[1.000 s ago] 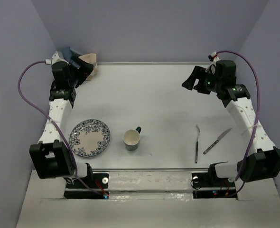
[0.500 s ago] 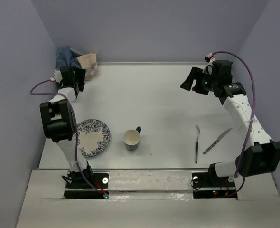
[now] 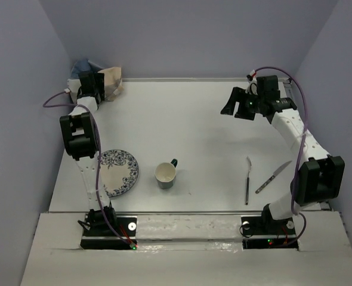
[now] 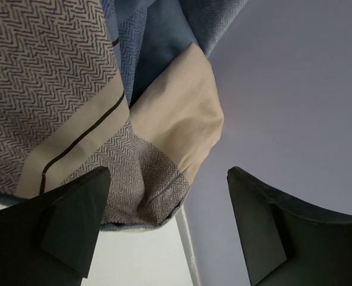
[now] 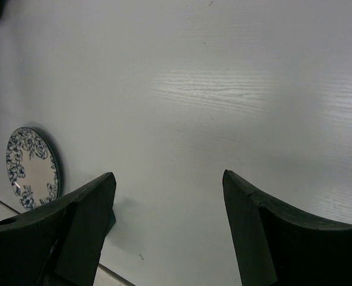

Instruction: Set the dinner table for one person

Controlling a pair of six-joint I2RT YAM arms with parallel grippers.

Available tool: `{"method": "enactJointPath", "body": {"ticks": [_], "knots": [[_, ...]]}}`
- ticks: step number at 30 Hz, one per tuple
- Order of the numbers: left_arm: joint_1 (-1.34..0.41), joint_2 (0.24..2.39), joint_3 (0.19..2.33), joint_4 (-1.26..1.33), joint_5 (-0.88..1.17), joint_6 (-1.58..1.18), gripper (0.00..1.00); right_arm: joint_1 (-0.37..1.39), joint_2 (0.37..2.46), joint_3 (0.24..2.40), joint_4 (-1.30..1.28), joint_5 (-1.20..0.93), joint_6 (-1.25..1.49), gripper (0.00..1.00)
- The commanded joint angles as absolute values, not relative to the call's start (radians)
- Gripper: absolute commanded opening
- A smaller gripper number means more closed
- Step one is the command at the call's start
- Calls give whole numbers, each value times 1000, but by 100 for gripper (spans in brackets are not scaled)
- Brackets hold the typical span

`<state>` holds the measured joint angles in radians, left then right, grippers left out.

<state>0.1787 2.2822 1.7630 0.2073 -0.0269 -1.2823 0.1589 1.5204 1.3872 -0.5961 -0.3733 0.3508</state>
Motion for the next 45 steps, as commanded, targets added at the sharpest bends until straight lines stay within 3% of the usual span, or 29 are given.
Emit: {"method": "enactJointPath", "body": {"ticks": [1,13,25,27,28,29,30,31,32,37,40,41,45], "knots": [[178,2318,1861,118,-38,-1296,90,167,1558,1483,-575,-406,345,78],[150,2169,1621,132,-100,-1318,87,176,1640,1546,-575,-420,356,78],[130,2272,1726,86,-104,-1338,80,176,1606,1503,-577,-411,342,77],[127,2286,1741,84,-109,-1347,66,176,1603,1506,-578,-403,341,77],[126,2289,1749,84,-113,-1347,53,176,1601,1514,-578,-397,339,77],[126,2296,1761,86,-115,-1336,25,176,1601,1517,-580,-396,339,77],[126,2299,1778,86,-115,-1318,16,176,1601,1522,-580,-396,339,76],[124,2302,1822,81,-115,-1296,0,176,1605,1532,-578,-393,339,76],[121,2304,1848,74,-123,-1248,0,176,1612,1539,-578,-394,339,76],[120,2292,1910,2,-137,-1219,0,176,1634,1591,-578,-405,337,76],[120,2243,1771,63,-92,-1253,38,176,1628,1601,-580,-405,331,77],[123,2212,1720,101,-59,-1261,60,176,1623,1600,-580,-402,330,77],[144,2140,1531,207,-28,-1292,86,176,1603,1574,-577,-408,331,77]]}}
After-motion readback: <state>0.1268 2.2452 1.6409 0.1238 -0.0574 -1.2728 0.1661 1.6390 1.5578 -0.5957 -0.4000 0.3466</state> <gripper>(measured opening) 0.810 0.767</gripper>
